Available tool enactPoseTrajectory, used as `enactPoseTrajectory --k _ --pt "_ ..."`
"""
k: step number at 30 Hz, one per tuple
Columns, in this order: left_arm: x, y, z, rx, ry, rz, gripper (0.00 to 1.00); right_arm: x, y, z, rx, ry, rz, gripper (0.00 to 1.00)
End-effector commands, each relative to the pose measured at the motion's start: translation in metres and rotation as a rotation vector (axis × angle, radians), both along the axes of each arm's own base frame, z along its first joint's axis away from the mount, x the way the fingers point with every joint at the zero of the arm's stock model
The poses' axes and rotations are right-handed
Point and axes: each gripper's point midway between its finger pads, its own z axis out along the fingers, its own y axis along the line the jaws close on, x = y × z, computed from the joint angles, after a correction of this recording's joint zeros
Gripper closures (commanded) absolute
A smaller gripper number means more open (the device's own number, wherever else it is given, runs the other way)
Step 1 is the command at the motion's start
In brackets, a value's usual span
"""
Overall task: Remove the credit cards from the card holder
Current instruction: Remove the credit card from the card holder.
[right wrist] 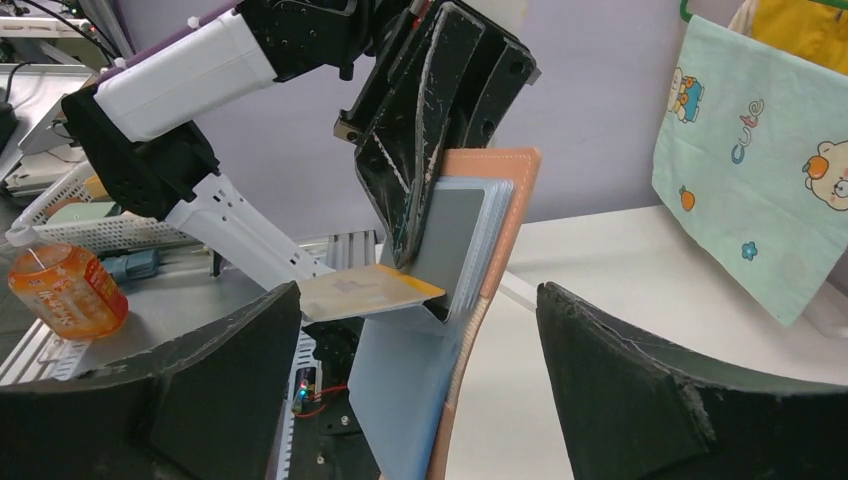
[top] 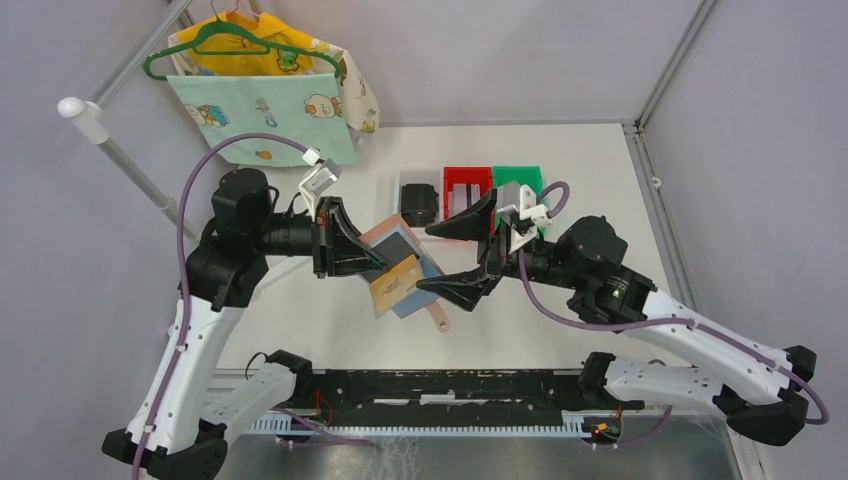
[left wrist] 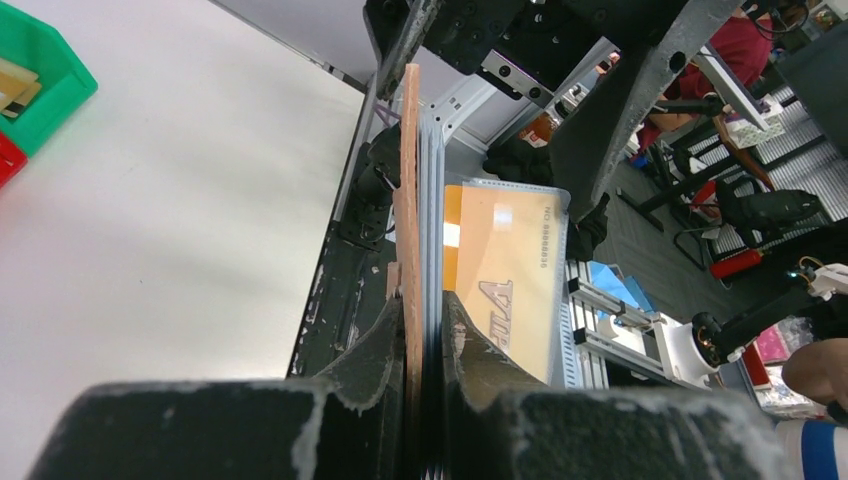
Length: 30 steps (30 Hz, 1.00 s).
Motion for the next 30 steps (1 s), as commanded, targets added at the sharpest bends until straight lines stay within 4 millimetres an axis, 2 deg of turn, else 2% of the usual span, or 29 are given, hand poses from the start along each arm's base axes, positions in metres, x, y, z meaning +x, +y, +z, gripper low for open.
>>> enactPoseTrajectory --k 1,8,12,16,19,25,27,30 --pt "-0.011 0.001 0.02 -0.044 -0.056 -0.036 0.97 -0.005 0.001 0.011 -0.014 -0.029 0.029 0.08" --pt "-0.008 0.003 0.022 -0.021 -0.127 -0.015 0.97 -0.008 -0.036 -0.009 -0.066 -0.047 -0.067 0.07" --pt "-0.003 0.003 0.024 -0.018 -0.142 0.003 0.97 -0.01 -0.057 -0.005 -0.071 -0.06 -0.113 0.06" --pt "-0.003 0.002 0.025 -0.019 -0.138 0.001 0.97 -0.01 -0.061 0.009 -0.058 -0.068 -0.127 0.05" --pt "-0.003 0.002 0.022 -0.017 -0.126 0.001 0.97 -0.008 -0.048 0.019 -0.025 -0.046 -0.099 0.04" --pt "-0.003 0.001 0.013 -0.015 -0.078 -0.001 0.96 -0.002 0.004 0.012 -0.003 0.059 0.022 0.05" --pt "-0.004 0.001 0.009 -0.021 -0.054 -0.006 0.97 0.001 0.018 0.004 0.0 0.108 0.05 0.08" --pt "-0.008 0.0 0.006 -0.042 -0.021 -0.017 0.96 -0.003 0.031 0.001 0.046 0.153 0.129 0.19"
